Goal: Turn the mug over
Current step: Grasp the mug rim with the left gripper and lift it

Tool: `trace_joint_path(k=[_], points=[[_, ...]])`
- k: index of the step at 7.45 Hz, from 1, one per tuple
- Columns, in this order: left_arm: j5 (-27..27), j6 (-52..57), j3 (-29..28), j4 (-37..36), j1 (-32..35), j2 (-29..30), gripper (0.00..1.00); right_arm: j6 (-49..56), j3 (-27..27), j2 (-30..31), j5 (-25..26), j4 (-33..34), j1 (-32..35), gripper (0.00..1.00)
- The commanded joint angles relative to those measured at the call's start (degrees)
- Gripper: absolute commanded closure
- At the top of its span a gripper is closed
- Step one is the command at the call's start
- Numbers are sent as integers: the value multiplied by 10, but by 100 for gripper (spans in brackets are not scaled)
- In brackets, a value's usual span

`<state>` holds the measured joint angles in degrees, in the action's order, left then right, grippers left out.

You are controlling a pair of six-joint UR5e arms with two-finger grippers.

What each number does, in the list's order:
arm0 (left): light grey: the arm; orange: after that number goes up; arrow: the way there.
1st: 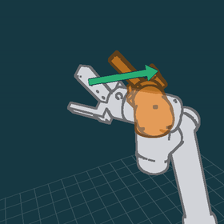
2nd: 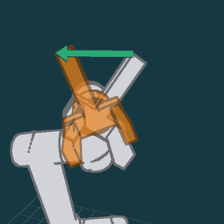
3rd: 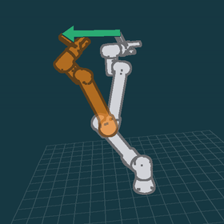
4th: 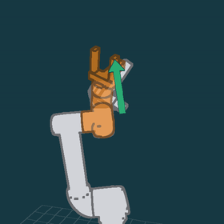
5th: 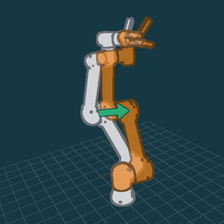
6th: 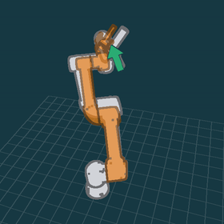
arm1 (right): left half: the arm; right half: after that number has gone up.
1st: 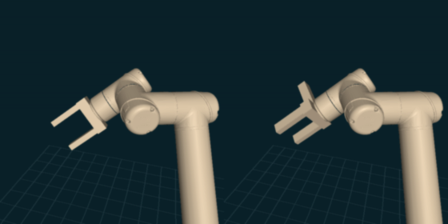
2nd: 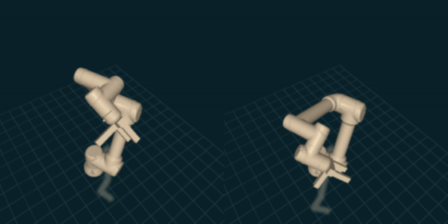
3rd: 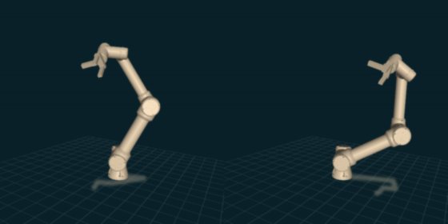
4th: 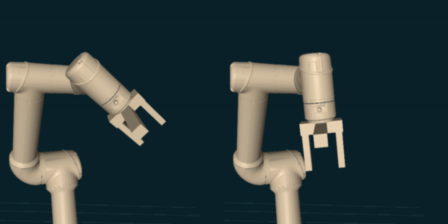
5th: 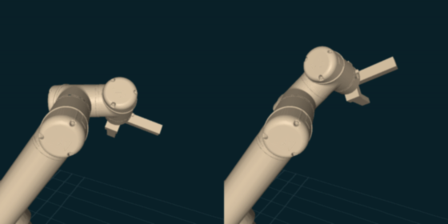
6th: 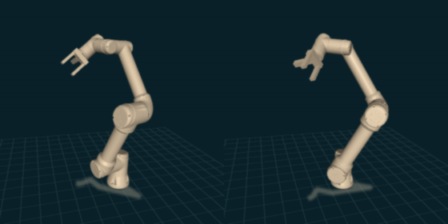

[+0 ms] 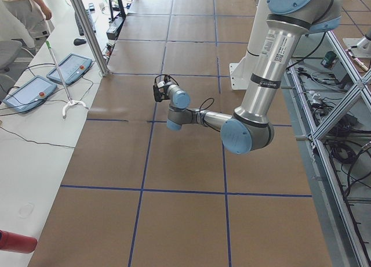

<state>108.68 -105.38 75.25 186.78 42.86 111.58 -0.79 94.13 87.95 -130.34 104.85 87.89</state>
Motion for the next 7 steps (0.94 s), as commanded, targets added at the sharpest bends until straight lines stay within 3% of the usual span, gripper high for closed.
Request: trace_joint_path(k=[1,3,4,5,6,7], points=[[63,8,83,-255,-3,46,100,0,0,-1,0,0,0,0],[92,66,111,-485,-13,122,100,0,0,-1,0,0,0,0],[90,136,111,-641,-27,180,100,0,0,-1,0,0,0,0],[90,152,107,-737,-53,226,100,0,0,-1,0,0,0,0],[90,175,97,-783,-66,256,100,0,0,-1,0,0,0,0],[87,219,58,-861,-82,301,100,0,0,-1,0,0,0,0]])
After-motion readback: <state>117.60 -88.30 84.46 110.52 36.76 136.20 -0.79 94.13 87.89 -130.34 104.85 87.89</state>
